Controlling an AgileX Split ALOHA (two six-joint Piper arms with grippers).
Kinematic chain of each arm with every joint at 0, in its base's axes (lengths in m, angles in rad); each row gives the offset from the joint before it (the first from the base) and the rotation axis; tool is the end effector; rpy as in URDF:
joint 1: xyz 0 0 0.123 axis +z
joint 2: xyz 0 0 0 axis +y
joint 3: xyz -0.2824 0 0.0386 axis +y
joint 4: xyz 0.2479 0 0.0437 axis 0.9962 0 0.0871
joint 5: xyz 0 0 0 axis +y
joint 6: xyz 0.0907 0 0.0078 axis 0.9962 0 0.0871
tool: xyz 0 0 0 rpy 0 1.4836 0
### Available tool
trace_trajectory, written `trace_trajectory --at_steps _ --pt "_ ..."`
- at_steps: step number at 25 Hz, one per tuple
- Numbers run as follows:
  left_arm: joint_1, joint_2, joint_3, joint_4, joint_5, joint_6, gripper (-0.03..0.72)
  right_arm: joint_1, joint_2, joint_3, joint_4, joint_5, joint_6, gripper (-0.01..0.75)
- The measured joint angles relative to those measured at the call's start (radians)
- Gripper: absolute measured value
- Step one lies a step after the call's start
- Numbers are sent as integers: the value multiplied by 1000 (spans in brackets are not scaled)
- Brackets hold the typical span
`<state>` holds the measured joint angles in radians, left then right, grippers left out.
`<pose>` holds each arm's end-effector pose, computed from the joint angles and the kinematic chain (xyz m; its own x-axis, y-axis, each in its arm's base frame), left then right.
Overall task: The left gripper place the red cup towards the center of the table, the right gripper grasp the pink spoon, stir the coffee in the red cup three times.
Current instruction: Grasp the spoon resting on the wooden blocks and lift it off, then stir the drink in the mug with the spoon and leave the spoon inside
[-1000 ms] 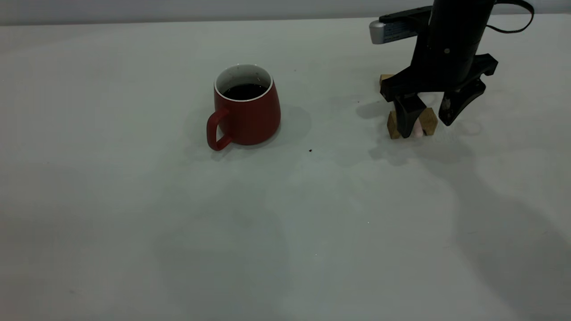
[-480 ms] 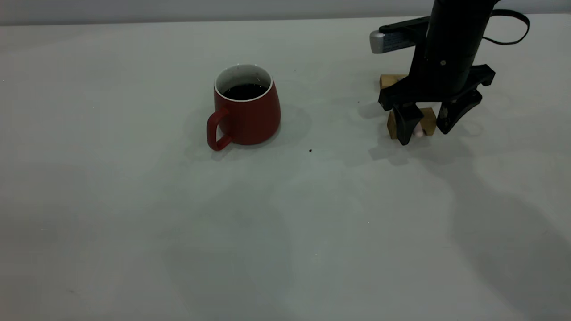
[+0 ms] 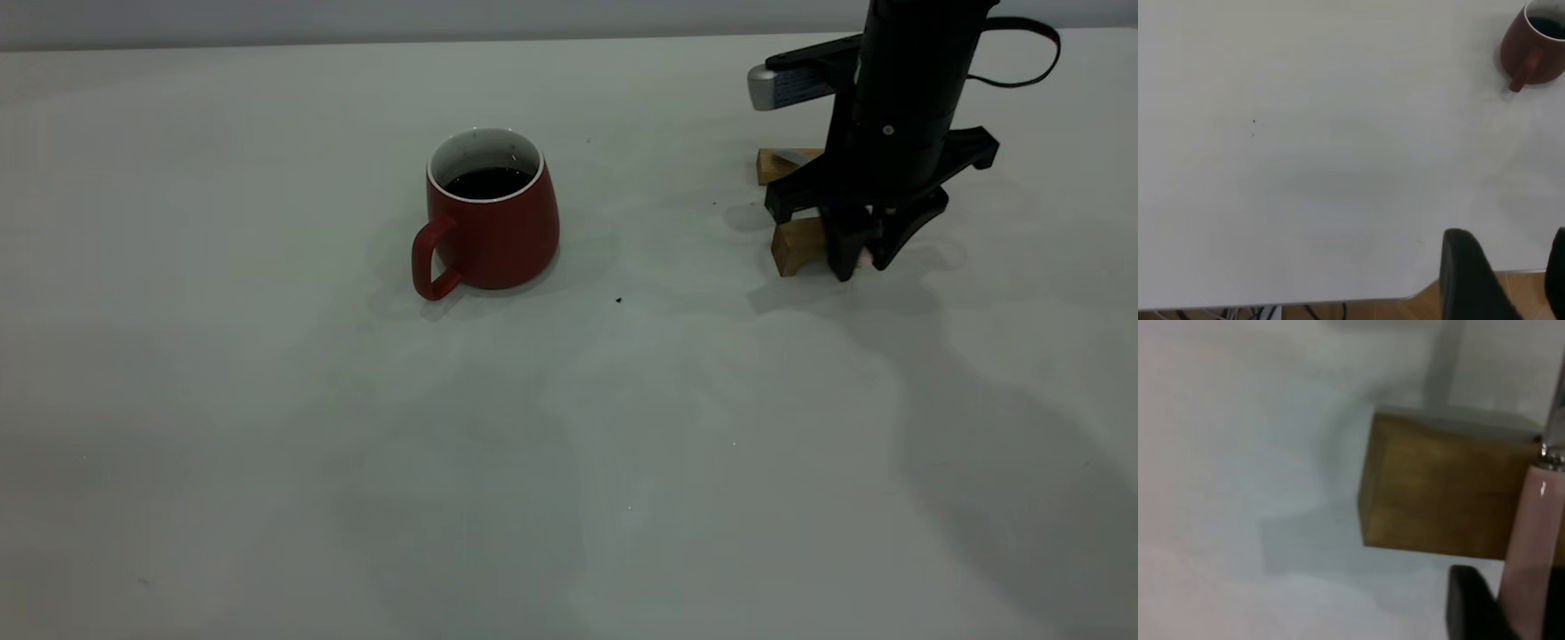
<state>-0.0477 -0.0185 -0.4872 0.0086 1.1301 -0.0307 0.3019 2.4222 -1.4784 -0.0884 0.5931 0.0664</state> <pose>-0.0092 0.0011 0.2680 -0.5121 -0.0026 -0.8589 0.0272 0.9994 -0.0192 0.4116 0.1235 0.0147 -0.9455 -0.3017 -0.1223 -0.2978 0.9533 -0.0498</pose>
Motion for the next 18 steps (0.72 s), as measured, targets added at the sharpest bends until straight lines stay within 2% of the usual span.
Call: trace_trajectory --at_steps 2,6,9,13,18 --pt "0 0 0 0 0 0 363 0 -16 0 -21 8 14 140" --pt "0 0 0 0 0 0 363 0 -91 0 -19 45 22 133" --pt "0 0 0 0 0 0 363 4 -183 0 58 75 26 133" --pt "0 0 0 0 0 0 363 27 -310 0 329 124 27 133" --pt "0 0 0 0 0 0 363 84 -359 0 846 118 28 133"
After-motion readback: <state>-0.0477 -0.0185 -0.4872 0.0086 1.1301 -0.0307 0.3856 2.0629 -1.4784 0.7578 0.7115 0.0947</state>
